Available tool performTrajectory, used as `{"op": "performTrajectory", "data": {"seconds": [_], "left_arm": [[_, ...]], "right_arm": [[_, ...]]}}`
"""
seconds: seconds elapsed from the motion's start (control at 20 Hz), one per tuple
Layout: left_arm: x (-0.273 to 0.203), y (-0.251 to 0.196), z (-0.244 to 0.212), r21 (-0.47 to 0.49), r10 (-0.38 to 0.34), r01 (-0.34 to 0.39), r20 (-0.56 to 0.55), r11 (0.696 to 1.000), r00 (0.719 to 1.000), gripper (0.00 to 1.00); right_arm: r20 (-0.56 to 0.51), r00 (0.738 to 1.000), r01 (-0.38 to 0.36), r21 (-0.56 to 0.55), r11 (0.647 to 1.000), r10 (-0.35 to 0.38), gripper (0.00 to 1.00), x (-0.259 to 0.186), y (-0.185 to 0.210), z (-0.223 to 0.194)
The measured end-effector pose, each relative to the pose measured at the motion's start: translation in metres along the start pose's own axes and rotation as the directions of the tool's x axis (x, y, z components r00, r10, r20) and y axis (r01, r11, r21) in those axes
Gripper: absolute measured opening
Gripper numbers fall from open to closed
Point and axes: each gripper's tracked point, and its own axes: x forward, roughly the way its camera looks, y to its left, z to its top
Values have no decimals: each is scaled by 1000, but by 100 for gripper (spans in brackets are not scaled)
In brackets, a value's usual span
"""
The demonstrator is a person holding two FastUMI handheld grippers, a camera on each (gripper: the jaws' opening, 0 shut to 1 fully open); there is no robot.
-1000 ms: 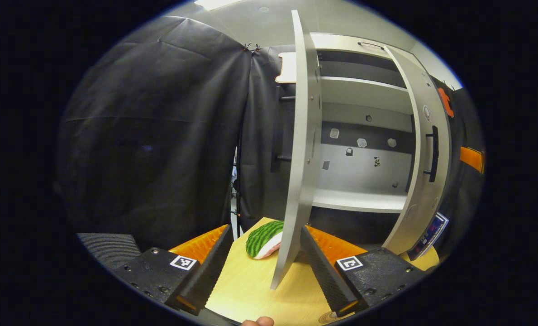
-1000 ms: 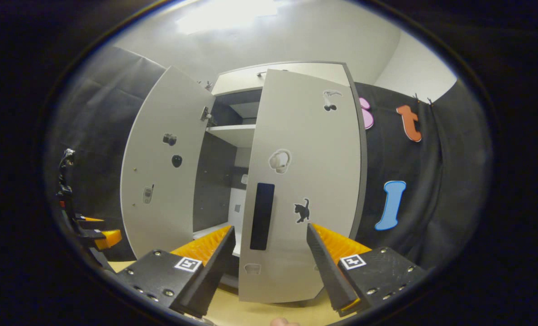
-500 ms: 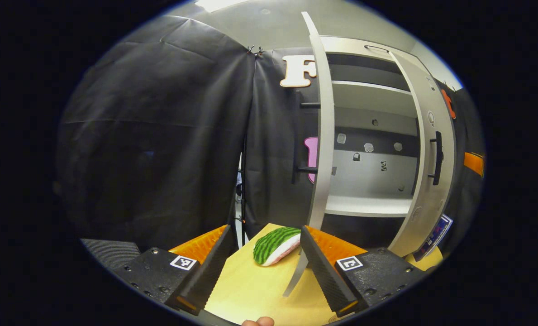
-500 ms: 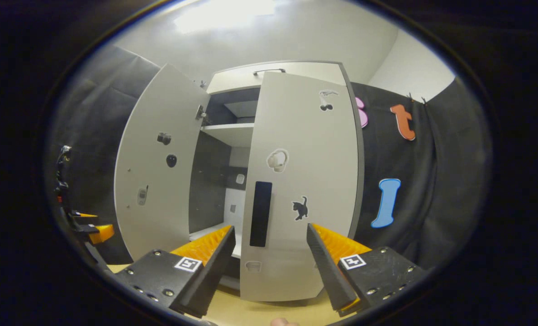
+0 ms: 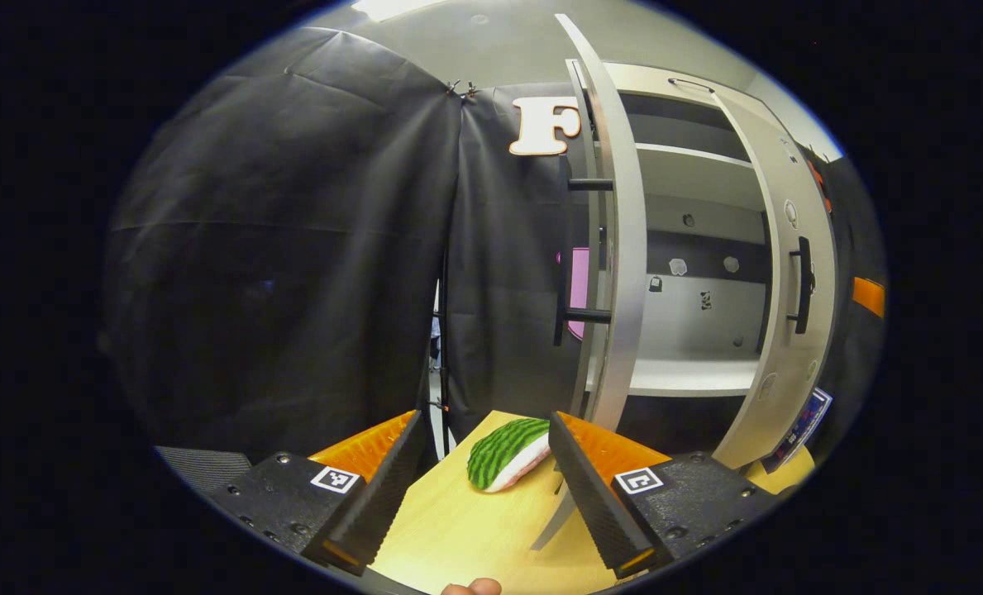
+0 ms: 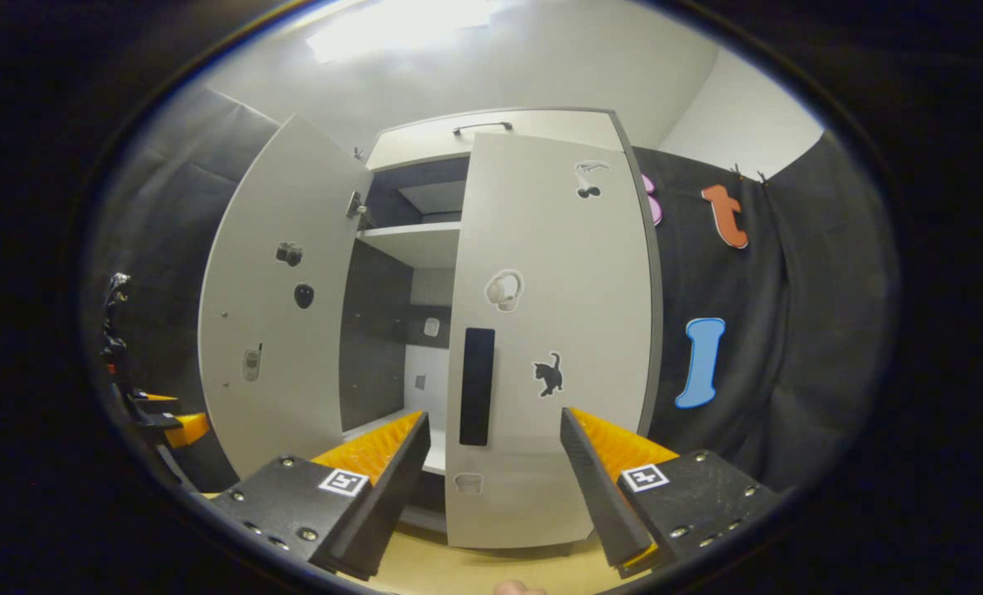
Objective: Grasp the bottle in the cabinet with the left hand and place it on the coaster, then close the right door with the right hand and the left door with the left hand.
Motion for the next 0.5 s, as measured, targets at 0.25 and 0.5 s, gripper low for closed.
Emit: {"op": "performTrajectory", "data": {"seconds": [0.25, 0.5], "left_arm": [[8, 3, -2, 15, -15, 15, -6, 1000, 1000, 96], [14, -4, -3, 24, -37, 37, -9, 999, 999, 93]], "right_arm": [[-7, 1000, 10, 9, 1000, -10, 95, 1, 6, -5], [-8, 1000, 21, -2, 1000, -21, 93, -2, 4, -6]]}}
